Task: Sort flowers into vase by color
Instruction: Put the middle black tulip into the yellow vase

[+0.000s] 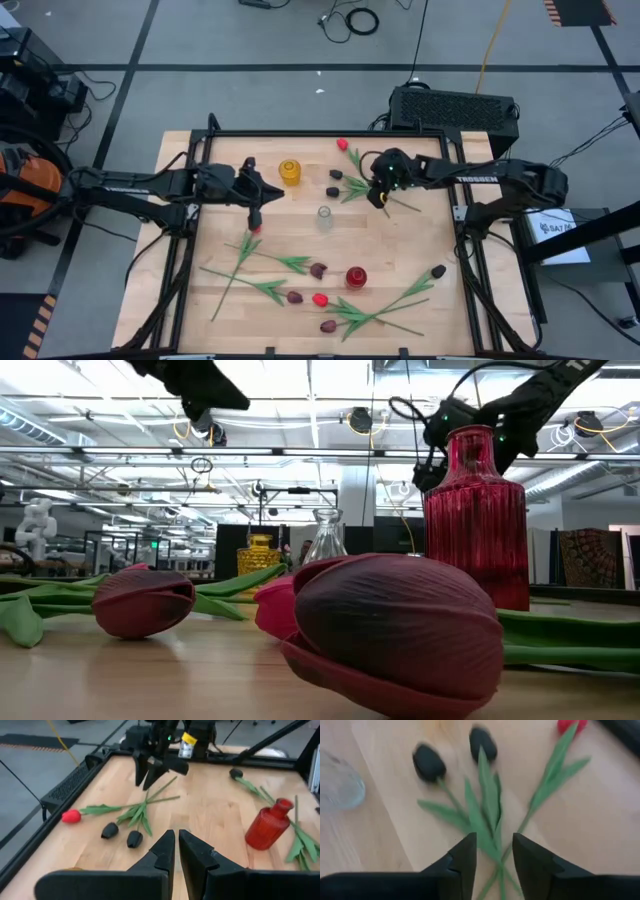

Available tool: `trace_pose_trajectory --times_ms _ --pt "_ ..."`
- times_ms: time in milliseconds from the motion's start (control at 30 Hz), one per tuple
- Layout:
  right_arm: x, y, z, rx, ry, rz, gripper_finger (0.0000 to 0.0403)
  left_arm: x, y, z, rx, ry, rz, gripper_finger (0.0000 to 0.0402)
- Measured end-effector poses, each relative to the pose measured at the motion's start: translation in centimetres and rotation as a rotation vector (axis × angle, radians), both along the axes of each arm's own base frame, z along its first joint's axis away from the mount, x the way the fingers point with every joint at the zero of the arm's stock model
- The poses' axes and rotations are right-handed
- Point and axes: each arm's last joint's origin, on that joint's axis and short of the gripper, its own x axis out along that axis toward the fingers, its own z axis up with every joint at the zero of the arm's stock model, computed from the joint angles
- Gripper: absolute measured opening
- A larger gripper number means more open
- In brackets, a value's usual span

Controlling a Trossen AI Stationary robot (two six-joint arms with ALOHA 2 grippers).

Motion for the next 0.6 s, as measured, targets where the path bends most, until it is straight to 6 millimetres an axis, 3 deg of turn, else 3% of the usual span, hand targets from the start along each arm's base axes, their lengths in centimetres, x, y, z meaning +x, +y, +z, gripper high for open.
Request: trace_pose_trajectory --times_ms 333,600 --pt "1.8 2.6 -0.8 -0.024 -0.002 0.135 0.0135 0.3 0.0 -0.7 0.041 0.057 -0.02 0.0032" --pt "0.8 1.3 -1.3 -0.106 0.124 0.247 0.0134 0.3 0.0 -0.6 0.048 0.054 -0.023 0.0032"
